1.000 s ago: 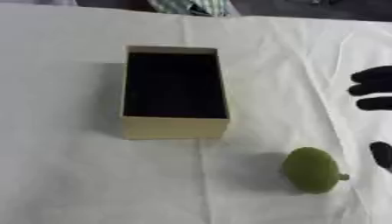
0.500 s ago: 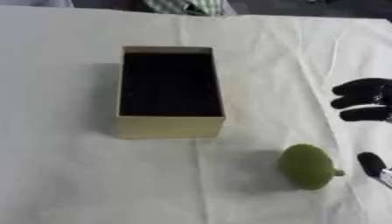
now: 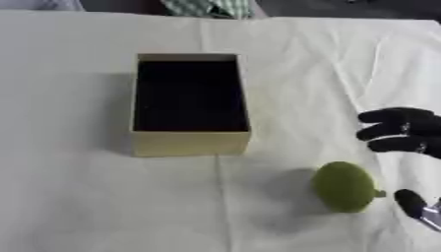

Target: Pick up objects on the table and place them in the box.

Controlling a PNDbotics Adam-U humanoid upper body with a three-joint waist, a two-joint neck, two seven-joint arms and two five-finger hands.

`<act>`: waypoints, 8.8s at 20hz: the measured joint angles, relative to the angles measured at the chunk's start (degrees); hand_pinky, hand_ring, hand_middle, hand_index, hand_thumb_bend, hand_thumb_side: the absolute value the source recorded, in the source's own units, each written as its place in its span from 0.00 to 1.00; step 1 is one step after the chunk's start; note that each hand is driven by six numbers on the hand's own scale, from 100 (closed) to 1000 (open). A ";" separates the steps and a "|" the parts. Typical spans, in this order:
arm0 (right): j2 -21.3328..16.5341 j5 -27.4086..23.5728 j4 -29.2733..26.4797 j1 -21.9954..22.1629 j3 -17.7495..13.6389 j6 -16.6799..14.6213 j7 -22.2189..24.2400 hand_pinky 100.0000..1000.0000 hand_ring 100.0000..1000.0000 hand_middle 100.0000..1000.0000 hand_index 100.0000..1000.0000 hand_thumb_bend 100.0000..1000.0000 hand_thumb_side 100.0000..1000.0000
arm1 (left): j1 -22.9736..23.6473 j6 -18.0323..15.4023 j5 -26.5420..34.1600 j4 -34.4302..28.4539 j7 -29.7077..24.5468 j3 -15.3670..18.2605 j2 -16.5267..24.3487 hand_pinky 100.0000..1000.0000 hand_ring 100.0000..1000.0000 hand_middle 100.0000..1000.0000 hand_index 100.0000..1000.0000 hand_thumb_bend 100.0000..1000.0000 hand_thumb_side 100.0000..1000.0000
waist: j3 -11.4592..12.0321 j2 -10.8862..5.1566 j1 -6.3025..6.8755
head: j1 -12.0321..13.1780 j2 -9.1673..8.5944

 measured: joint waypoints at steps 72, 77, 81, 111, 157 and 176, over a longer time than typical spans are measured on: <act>2.78 6.80 5.25 -0.20 -0.56 19.14 25.29 0.95 1.00 0.78 0.98 0.00 0.70 | 0.19 0.09 0.10 0.39 -1.70 0.34 -0.93 0.58 0.67 0.59 0.71 0.38 0.40 | 1.00 1.49 0.58 | 0.11 -1.64; 2.78 7.14 5.74 -0.38 -0.24 19.30 25.65 0.95 1.00 0.76 0.93 0.00 0.70 | 0.19 -0.05 0.20 0.40 -1.84 0.34 -1.13 0.58 0.67 0.59 0.71 0.38 0.40 | 1.07 1.64 0.64 | 0.10 -1.66; 2.79 7.27 6.07 -0.72 0.11 19.38 25.73 0.95 1.00 0.75 0.90 0.00 0.69 | 0.19 -0.12 0.25 0.40 -1.91 0.34 -1.14 0.58 0.67 0.59 0.71 0.38 0.40 | 1.20 1.71 0.74 | 0.10 -1.81; 3.78 8.27 6.11 -3.01 2.09 19.49 19.24 0.86 0.88 0.42 0.60 0.00 0.11 | 0.19 -0.14 0.44 0.40 -1.97 0.34 -1.61 0.58 0.67 0.59 0.71 0.37 0.40 | 1.87 1.78 0.83 | -0.05 -2.10; 2.21 -8.89 0.32 -8.63 1.08 16.08 11.12 0.80 0.76 0.24 0.35 0.00 0.00 | 0.62 -0.07 0.44 0.31 -1.94 0.66 -1.63 0.58 0.67 0.60 0.71 0.36 0.40 | 1.60 1.75 0.48 | -0.16 -1.99; 3.51 -14.53 0.04 -29.97 3.97 21.39 13.05 0.75 0.67 0.26 0.35 0.00 0.00 | 0.61 0.12 0.54 0.20 -2.24 0.62 -1.63 0.59 0.67 0.60 0.71 0.36 0.40 | 3.48 1.74 -0.14 | -1.97 -2.00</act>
